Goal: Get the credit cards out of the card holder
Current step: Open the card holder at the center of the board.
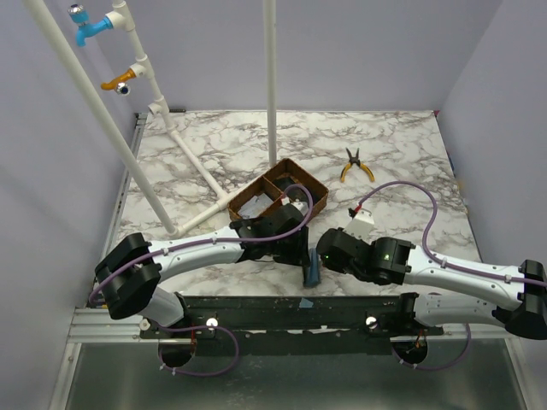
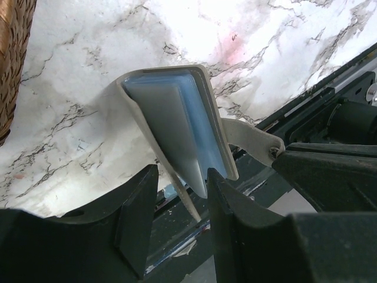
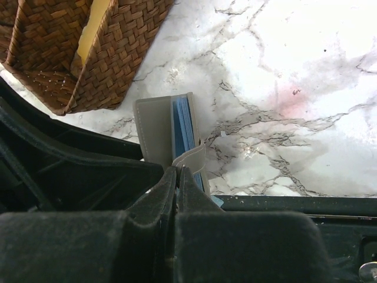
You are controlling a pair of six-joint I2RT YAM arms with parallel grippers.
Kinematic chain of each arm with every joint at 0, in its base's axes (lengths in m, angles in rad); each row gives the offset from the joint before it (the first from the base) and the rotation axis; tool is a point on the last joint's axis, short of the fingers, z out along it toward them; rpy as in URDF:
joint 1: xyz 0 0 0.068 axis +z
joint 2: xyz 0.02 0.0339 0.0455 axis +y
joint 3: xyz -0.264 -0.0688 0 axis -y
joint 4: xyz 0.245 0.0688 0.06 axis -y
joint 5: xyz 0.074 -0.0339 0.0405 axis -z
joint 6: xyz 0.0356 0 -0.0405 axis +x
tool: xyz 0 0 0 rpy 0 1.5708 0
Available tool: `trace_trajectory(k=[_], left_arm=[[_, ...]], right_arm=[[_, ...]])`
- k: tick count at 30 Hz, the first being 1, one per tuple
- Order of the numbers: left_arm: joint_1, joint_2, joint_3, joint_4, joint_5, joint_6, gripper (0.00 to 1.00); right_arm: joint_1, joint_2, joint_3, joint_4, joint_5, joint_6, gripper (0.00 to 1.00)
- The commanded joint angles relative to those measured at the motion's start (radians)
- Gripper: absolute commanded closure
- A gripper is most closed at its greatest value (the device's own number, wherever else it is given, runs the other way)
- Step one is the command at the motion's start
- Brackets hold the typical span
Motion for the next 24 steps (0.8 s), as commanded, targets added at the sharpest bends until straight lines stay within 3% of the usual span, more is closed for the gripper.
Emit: trace_trajectory(k=[1, 5, 10, 14, 19, 24], left_arm=[[-0.008, -0.010, -0.017, 0.007, -0.009, -0.008, 0.59], [-0.008, 0.013, -0.023, 0.010, -0.013, -0.010, 0.59], [-0.008, 0.025, -0.041, 0.013, -0.018, -0.014, 0.67], [-0.008, 0.029, -0.052, 0.013, -0.024, -0.014, 0.77], [-0.010, 0.044, -0.068, 0.015, -0.028, -0.013, 0.98], [-0.014, 0.057, -0.085, 0.017, -0.040, -0.019, 1.00]], right_arm=[[0.003, -0.014, 0.034, -0.026, 0.051, 0.000, 0.99], [0.003, -0.009, 0.034, -0.029, 0.053, -0.004, 0.99], [0.003, -0.017, 0.035, -0.046, 0.055, 0.000, 0.99], [0.002, -0.026, 0.044, -0.063, 0.064, -0.004, 0.99], [0.003, -0.024, 0.051, -0.106, 0.073, 0.000, 0.99], [0.002, -0.038, 0.066, -0.138, 0.092, -0.004, 0.99]])
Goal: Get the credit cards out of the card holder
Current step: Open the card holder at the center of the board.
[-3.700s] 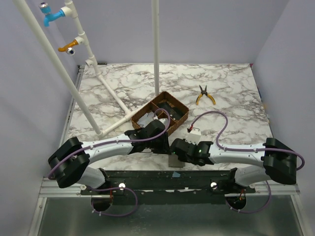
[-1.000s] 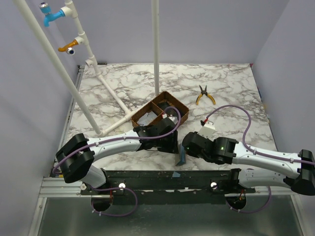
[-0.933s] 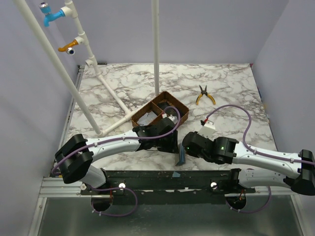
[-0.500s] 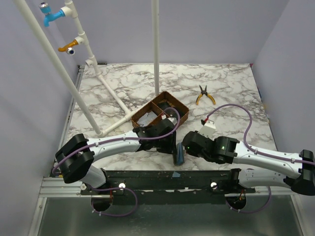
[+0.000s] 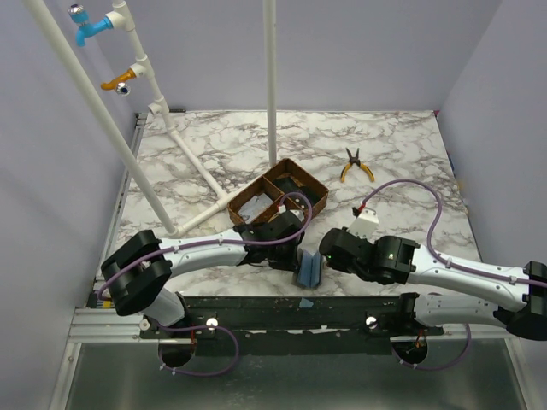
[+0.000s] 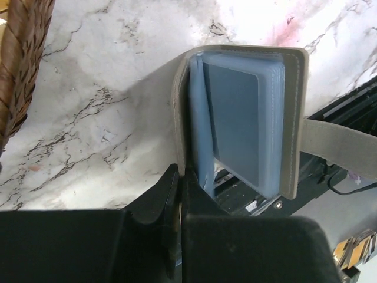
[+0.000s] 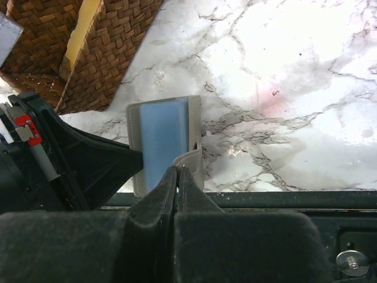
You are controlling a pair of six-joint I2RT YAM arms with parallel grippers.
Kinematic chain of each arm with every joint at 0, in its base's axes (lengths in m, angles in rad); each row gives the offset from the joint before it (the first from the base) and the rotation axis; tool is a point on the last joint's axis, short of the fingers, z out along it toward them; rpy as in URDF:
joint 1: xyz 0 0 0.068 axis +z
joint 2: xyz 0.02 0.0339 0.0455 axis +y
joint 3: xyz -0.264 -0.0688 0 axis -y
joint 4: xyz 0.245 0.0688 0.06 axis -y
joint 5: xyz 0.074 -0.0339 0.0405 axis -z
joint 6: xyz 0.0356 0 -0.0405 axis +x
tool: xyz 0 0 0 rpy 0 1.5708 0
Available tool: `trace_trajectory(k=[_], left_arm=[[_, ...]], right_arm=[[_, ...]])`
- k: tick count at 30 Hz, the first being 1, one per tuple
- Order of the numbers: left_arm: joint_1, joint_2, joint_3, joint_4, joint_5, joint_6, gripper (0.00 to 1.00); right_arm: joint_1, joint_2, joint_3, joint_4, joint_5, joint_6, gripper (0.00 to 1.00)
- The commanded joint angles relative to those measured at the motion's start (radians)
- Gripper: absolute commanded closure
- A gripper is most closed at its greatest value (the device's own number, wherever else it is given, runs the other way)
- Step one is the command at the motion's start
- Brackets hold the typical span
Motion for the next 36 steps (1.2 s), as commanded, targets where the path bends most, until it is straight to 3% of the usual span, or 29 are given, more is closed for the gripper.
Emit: trace_trajectory(k=[1, 15, 21, 24, 32, 36], left_arm=[[-0.015, 0.018, -0.032, 0.016, -0.028, -0.007, 1.00], [-0.019, 0.013, -0.048, 0.025, -0.033, -0.019, 0.99], [-0.024, -0.018, -0.048, 0.004, -0.044, -0.011, 0.78], [-0.028, -0.042, -0.048, -0.012, -0.052, -0.005, 0.73], [-0.030, -0.087, -0.042, -0.047, -0.065, 0.010, 0.72], [-0.030, -0.094, -0.047, -0.047, -0.065, 0.014, 0.76]], right_arm=[[0.002, -0.027, 0.040, -0.064, 0.077, -0.004, 0.99], [0.003, -0.006, 0.049, -0.109, 0.103, 0.002, 0.99], [0.003, 0.017, 0.003, -0.129, 0.102, 0.037, 0.99], [0.003, 0.043, -0.028, -0.132, 0.089, 0.060, 0.99], [0.000, 0.098, -0.119, -0.110, 0.076, 0.114, 0.99], [-0.036, 0.146, -0.194, -0.016, 0.043, 0.088, 0.99]])
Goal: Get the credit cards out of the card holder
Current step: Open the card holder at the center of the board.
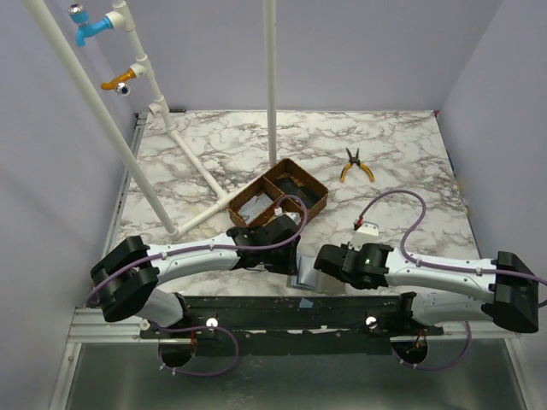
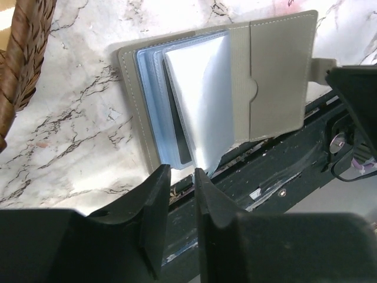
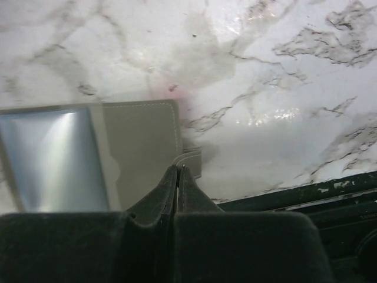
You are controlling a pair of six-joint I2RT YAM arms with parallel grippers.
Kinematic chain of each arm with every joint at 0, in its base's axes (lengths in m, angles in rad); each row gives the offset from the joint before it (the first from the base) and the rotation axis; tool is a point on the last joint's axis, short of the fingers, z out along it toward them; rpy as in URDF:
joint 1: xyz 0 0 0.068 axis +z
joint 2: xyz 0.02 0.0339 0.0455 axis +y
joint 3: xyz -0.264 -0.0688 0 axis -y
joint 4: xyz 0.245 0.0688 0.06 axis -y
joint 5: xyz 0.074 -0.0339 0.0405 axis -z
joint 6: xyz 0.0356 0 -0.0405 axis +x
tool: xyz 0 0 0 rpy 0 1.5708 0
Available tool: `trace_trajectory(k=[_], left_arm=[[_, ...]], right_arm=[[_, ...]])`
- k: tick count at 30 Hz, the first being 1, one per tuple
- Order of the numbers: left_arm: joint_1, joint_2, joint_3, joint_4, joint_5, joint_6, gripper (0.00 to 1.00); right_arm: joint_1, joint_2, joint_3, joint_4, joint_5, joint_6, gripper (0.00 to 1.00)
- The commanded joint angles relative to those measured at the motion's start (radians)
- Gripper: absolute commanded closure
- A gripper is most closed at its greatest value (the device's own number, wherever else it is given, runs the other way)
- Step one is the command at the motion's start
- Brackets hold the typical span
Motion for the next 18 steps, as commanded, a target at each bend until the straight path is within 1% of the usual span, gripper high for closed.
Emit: trace_trajectory(k=[1, 6, 9, 13, 18], left_arm=[[-0.010, -0.023, -0.004, -0.025, -0.028, 0.015, 0.78], [-0.010, -0.004, -0.002, -0.016, -0.024, 0.018, 0.84], [-0.010, 0.020, 0.014, -0.012, -0.022, 0.022, 0.87], [-0.011, 0.061, 0.048, -0.008, -0.018, 0.031, 0.90], [-0.016, 0.115, 0.090, 0.000, -0.012, 0.037, 0.91]], right_arm=[[-0.040, 0.053, -0.087, 0.098, -0.015, 0.004, 0.99], [-0.184, 0.096, -0.162, 0.258, -0.041, -0.098, 0.99], [-0.241, 0.108, -0.175, 0.320, -0.045, -0.160, 0.99], [-0.260, 0.138, -0.170, 0.351, -0.042, -0.188, 0.99], [-0.265, 0.115, -0.156, 0.363, -0.045, -0.207, 0.99]])
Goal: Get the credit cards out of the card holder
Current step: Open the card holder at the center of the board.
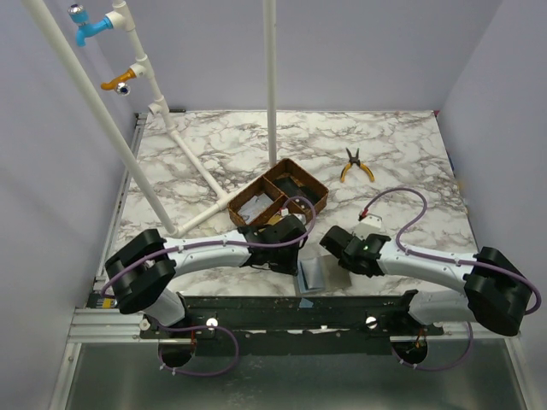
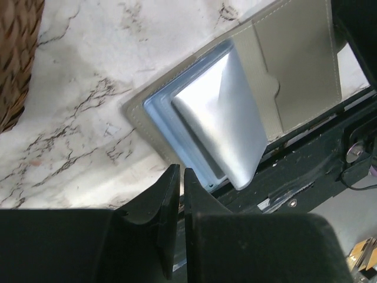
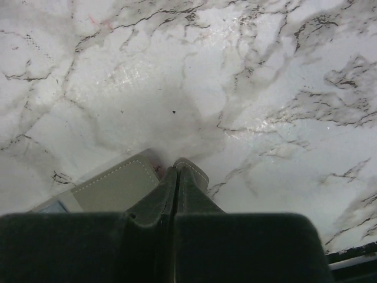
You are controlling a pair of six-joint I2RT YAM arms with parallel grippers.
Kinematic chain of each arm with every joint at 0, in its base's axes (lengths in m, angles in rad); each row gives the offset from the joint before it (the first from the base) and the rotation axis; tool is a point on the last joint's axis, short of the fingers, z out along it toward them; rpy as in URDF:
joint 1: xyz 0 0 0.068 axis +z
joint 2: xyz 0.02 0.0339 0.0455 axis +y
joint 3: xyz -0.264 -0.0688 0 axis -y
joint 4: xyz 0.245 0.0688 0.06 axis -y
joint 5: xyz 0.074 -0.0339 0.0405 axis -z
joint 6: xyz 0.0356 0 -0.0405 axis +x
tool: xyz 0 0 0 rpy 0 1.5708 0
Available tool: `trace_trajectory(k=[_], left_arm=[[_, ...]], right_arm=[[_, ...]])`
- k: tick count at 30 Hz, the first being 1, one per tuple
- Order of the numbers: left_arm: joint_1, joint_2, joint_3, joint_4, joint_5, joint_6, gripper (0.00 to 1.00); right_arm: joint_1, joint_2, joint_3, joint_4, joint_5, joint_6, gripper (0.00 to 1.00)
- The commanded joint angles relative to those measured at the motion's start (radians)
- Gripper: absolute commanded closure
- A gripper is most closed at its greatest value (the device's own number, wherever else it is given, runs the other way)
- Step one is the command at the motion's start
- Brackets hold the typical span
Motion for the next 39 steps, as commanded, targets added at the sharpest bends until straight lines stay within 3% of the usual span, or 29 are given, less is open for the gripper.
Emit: trace_trajectory(k=[1, 16, 28, 39], left_arm=[[-0.012, 0.050, 0.059, 0.020, -0.007, 0.022, 0.91], [-0.026, 0.094, 0.071, 0.033, 0.026, -0.008, 0.93], [-0.033, 0.046, 0.018, 0.031, 0.020, -0.015, 0.95], [-0.047, 0.103, 0.065, 0.044, 0.036, -0.006, 0.97]], right_arm=[[-0.008, 0.003, -0.007, 0.047, -0.021, -0.028, 0.99], [-0.008, -0.122, -0.038, 0.019, -0.064, 0.000, 0.99], [-0.007, -0.117, -0.064, 0.019, -0.075, 0.014, 0.99], [-0.007, -0.119, -0.059, 0.021, -0.079, 0.014, 0.99]])
